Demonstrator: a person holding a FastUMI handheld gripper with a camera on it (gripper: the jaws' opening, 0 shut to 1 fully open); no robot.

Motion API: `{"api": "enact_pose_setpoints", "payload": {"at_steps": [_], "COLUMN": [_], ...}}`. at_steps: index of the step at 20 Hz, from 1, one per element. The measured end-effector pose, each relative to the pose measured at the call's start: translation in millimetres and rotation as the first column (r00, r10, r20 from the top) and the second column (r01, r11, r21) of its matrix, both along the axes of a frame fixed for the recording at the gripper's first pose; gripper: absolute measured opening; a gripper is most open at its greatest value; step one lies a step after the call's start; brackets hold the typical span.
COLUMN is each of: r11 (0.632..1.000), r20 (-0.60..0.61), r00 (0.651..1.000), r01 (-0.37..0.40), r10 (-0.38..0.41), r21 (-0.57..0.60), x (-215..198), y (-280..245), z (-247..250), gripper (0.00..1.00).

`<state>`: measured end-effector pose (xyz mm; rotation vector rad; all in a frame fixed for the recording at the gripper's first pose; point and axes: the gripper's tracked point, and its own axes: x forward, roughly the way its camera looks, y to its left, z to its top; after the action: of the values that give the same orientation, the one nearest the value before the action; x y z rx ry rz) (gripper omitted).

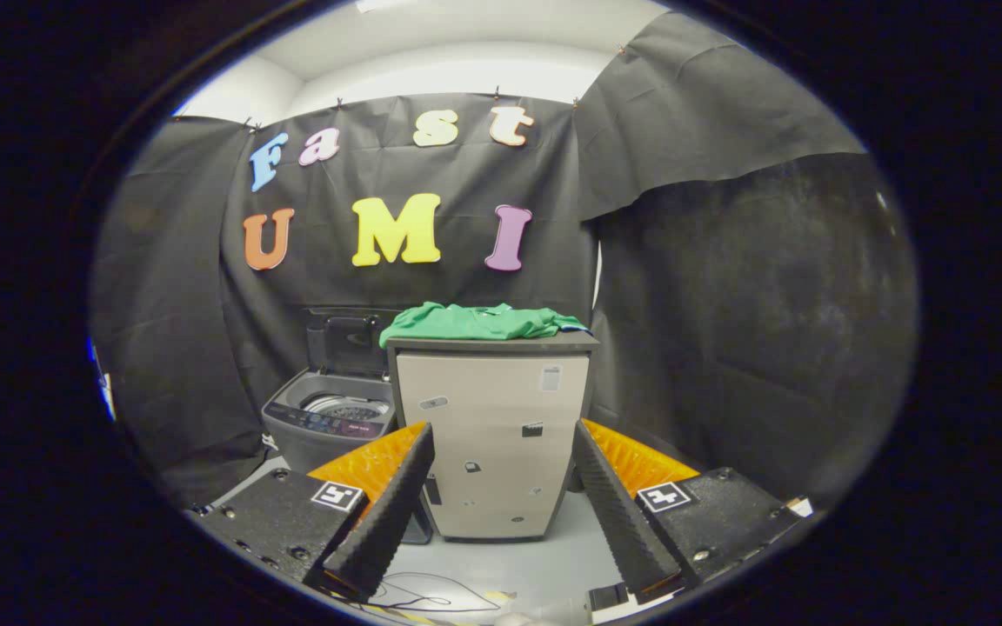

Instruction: Put the clothes into the washing machine and then close the washing machine lid.

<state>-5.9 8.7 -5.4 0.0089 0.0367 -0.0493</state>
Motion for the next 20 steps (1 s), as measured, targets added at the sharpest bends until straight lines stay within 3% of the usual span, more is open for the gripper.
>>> {"api": "enact_pose_setpoints", "payload": {"at_steps": [11, 20], "r11": [0.998, 0.999], "r20": [0.051, 0.041], "r00": [0.999, 0.999], "r01": [0.017, -0.032], "r10": [-0.014, 0.033], "r21": [-0.053, -0.005], "x": [41.4, 159.5], "y": [13.8, 9.1], "z": [89.3, 186.1], "gripper": [1.0, 1.0]}}
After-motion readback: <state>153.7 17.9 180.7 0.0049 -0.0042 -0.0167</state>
